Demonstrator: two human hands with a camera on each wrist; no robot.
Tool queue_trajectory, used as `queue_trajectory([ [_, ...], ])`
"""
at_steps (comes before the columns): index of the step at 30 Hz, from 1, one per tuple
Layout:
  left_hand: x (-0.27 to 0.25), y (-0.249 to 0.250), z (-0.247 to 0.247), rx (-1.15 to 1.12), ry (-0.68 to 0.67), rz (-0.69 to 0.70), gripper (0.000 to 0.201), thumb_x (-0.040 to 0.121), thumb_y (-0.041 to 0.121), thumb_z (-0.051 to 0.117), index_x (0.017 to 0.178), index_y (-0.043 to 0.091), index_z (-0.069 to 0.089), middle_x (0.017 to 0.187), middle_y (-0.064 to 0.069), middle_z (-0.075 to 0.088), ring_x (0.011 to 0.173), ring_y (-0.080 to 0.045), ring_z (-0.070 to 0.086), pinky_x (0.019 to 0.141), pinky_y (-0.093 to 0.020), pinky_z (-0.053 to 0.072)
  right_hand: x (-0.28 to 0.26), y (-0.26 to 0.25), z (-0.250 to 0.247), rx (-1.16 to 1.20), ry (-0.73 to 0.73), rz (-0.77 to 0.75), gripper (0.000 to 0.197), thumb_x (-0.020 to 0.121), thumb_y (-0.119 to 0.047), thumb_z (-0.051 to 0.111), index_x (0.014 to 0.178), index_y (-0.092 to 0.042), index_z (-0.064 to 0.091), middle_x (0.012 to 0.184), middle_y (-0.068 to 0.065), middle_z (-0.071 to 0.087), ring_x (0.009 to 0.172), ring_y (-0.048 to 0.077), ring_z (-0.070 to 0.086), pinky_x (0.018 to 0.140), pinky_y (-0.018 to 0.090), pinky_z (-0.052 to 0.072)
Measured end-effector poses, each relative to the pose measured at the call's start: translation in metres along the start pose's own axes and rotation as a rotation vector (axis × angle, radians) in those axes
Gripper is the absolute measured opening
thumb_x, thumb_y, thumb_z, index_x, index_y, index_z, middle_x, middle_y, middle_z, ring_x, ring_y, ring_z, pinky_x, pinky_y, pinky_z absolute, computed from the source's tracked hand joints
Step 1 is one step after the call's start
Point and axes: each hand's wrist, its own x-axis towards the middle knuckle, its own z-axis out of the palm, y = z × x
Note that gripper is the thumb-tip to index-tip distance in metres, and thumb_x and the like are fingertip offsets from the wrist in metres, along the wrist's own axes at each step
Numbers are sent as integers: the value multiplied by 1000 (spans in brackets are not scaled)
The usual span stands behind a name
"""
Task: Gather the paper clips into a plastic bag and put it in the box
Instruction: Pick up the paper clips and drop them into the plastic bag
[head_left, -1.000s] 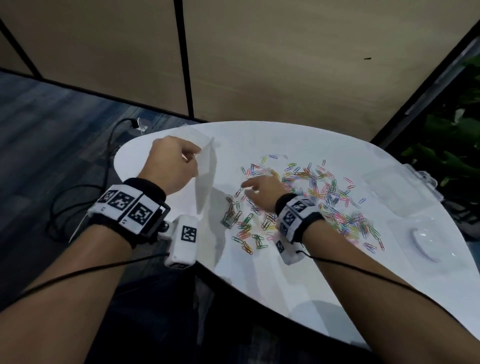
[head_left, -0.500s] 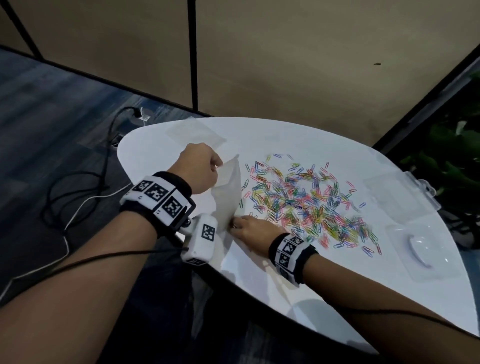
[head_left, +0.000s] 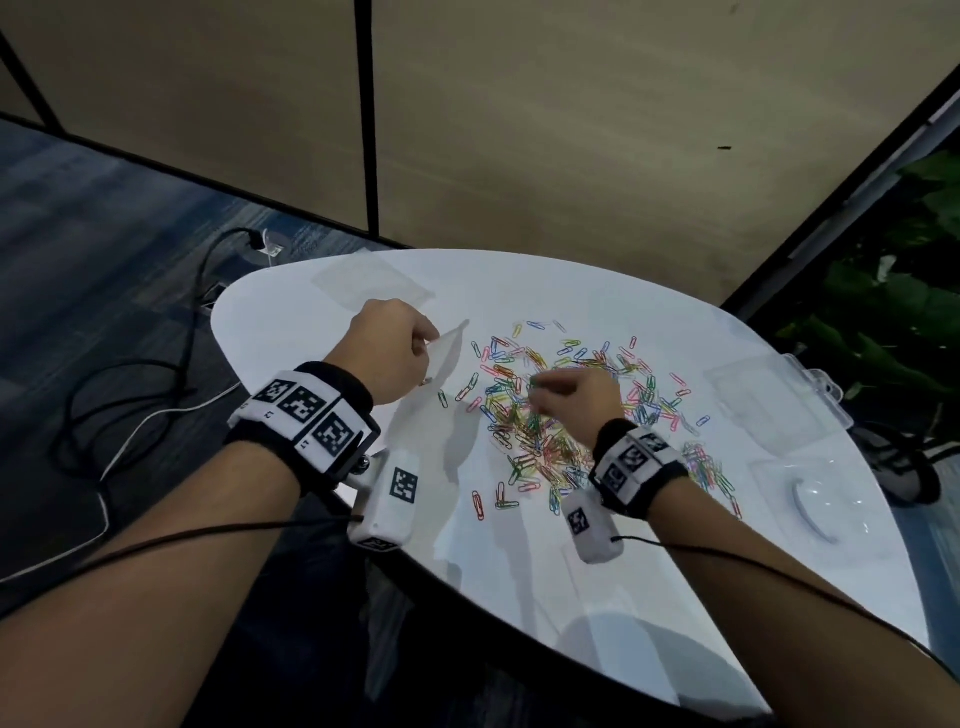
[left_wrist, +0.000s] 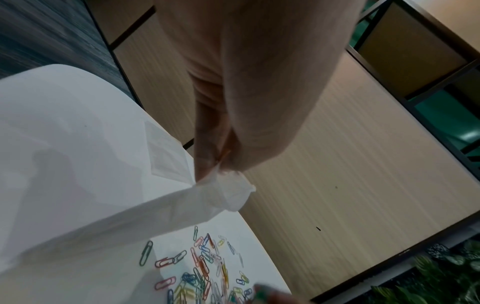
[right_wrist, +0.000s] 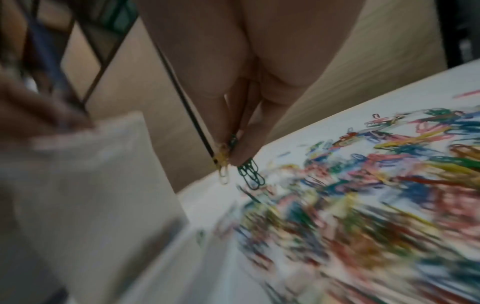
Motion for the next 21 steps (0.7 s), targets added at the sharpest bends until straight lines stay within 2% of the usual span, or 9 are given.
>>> queue_trajectory([
  [2,0,2,4,10,-34,-1,27,86,-2,50,93,2,76,84,-15,75,83,-29,69,81,-39,59,-2,-20,-9,324,-3,35,26,82,0,73,108,0,71,97,15,75,84,24,75,86,37,59],
  [5,2,5,10,28,-64,5,28,83,-3,50,87,3,77,83,-13,76,82,-27,69,79,-37,59,-9,-52,-7,649,-47,27,28,82,6,71,110,7,68,101,21,73,86,27,74,84,32,59],
  [6,2,6,13,32,-67,13,29,82,-3,50,88,6,78,83,-11,76,83,-26,68,80,-36,59,-11,-60,-1,720,-62,25,28,82,7,70,110,8,67,99,20,73,86,27,74,84,31,60],
  [9,2,9,18,20,-65,8,33,86,2,52,104,12,78,92,-8,76,87,-26,68,85,-34,57,-18,-73,26,814,-84,49,27,82,10,68,109,10,66,93,19,72,78,23,73,81,28,60],
  [12,2,10,22,-3,-63,14,32,86,5,51,104,15,77,91,-10,75,87,-29,68,85,-36,56,-19,-71,52,715,-25,67,21,81,10,70,102,7,68,86,20,71,72,26,71,80,31,61],
  [15,2,10,24,-49,-57,-2,31,87,2,52,102,11,77,88,-14,75,86,-31,69,83,-37,57,-16,-61,66,439,42,31,17,75,5,73,82,-11,73,84,21,72,75,31,71,82,43,60],
  [17,3,8,25,-71,-54,-6,30,88,3,53,105,12,77,90,-11,75,82,-26,68,79,-32,57,-15,-60,69,210,39,-20,22,71,0,75,68,-22,72,78,11,75,76,26,73,83,42,60],
  [19,4,7,26,-80,-38,-3,29,89,4,55,108,12,76,96,-8,74,82,-21,66,76,-25,51,-14,-63,69,88,17,-64,20,73,-1,74,67,-20,72,74,7,74,74,22,74,80,38,61],
  [21,5,5,24,-97,-31,-6,28,90,4,55,109,10,75,95,-9,74,83,-21,67,77,-25,52,-13,-67,70,-3,25,-121,15,76,-2,71,71,-16,74,71,5,73,72,23,73,75,39,61],
])
